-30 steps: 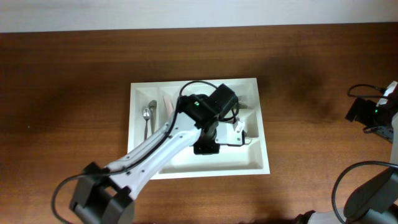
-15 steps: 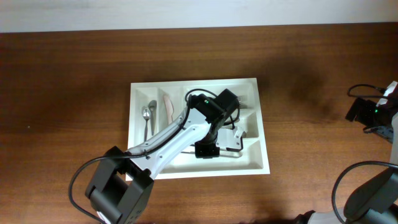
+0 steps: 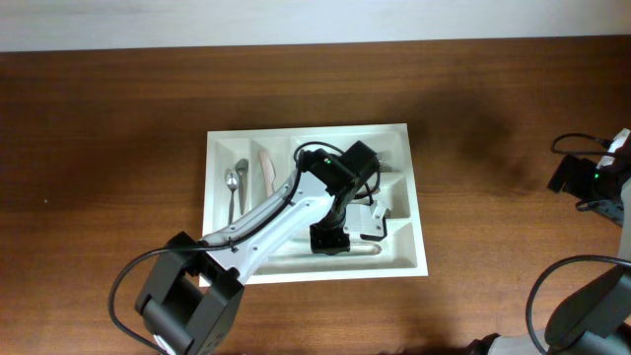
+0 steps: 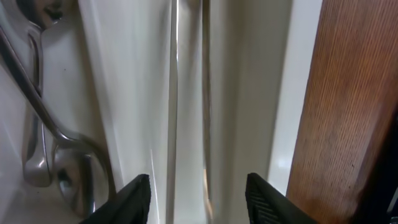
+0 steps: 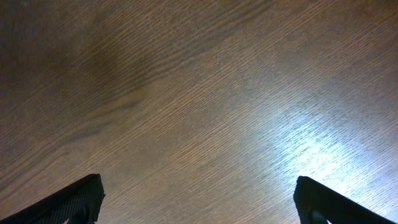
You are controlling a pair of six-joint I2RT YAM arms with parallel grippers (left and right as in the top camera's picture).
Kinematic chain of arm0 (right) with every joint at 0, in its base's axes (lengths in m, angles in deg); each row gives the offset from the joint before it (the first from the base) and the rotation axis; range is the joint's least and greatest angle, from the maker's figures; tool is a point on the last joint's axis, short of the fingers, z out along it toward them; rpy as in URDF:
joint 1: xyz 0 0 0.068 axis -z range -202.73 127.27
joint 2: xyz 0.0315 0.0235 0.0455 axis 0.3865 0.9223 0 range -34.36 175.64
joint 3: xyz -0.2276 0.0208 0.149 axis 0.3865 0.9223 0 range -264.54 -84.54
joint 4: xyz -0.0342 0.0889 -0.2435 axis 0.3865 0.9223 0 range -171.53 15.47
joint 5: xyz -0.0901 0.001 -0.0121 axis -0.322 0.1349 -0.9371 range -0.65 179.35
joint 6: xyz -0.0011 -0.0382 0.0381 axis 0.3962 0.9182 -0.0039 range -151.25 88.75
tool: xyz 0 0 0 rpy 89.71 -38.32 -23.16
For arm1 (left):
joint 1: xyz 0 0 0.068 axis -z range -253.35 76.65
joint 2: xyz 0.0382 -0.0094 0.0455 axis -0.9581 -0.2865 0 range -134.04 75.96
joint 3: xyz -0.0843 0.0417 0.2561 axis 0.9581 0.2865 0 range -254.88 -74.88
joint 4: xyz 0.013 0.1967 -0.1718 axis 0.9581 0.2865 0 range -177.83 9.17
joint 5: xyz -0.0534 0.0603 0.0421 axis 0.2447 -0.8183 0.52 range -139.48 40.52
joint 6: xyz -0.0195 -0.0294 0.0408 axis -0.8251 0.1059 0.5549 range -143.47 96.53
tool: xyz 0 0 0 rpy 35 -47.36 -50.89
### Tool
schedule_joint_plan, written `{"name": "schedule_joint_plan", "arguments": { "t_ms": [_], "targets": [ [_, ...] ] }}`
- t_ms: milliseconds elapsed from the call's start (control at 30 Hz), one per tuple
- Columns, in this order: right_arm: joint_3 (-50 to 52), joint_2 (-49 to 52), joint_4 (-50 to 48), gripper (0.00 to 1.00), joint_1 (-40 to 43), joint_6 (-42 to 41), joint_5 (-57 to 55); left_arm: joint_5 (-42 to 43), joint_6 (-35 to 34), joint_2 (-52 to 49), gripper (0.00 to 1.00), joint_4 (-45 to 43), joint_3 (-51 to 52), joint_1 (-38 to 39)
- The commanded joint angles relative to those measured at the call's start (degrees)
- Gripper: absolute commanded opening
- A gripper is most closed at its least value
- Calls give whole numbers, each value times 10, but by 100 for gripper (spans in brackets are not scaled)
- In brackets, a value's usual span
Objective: Pack container
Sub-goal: 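Open the left gripper and lift it away from the tray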
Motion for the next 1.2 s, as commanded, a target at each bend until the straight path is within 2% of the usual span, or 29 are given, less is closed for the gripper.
{"name": "schedule_joint_plan", "arguments": {
  "t_ms": [0,133,167,200,233,300,433,500,633,700,800,867,1000,1167],
  "targets": [
    [0,3,0,99,2,-4,0,10,0,-5,62,2,-11,1],
    [0,3,0,99,2,-4,-1,10,0,-5,73,2,-11,1],
    [0,3,0,99,2,-4,-1,10,0,-5,80,1,-11,1],
    [0,3,0,99,2,-4,0,8,0,-5,96,-1,-11,1],
    [0,3,0,99,2,-4,-1,3,0,-5,99,-3,-13,1],
    [0,3,0,99,2,-4,-1,-24,-11,-5,99,-4,-30,1],
    [0,3,0,99,2,-4,0,-154,-122,-5,99,-4,-143,-6],
    [0,3,0,99,2,-4,-1,-190,-162,-5,99,-4,-203,-14],
    [0,3,0,99,2,-4,-1,-183,-233,-4,99,-3,-349,-40],
    [0,3,0,99,2,-4,-1,-200,-223,-4,99,-2,-392,-49],
    [0,3,0,99,2,-4,0,-264,-228,-2,99,9,-436,-61],
    [0,3,0,99,2,-4,0,-287,-267,4,99,20,-465,-75],
    [0,3,0,99,2,-4,0,-288,-365,46,99,28,-492,-128],
    [0,3,0,99,2,-4,0,-273,-377,114,99,72,-492,-232]
  ]
}}
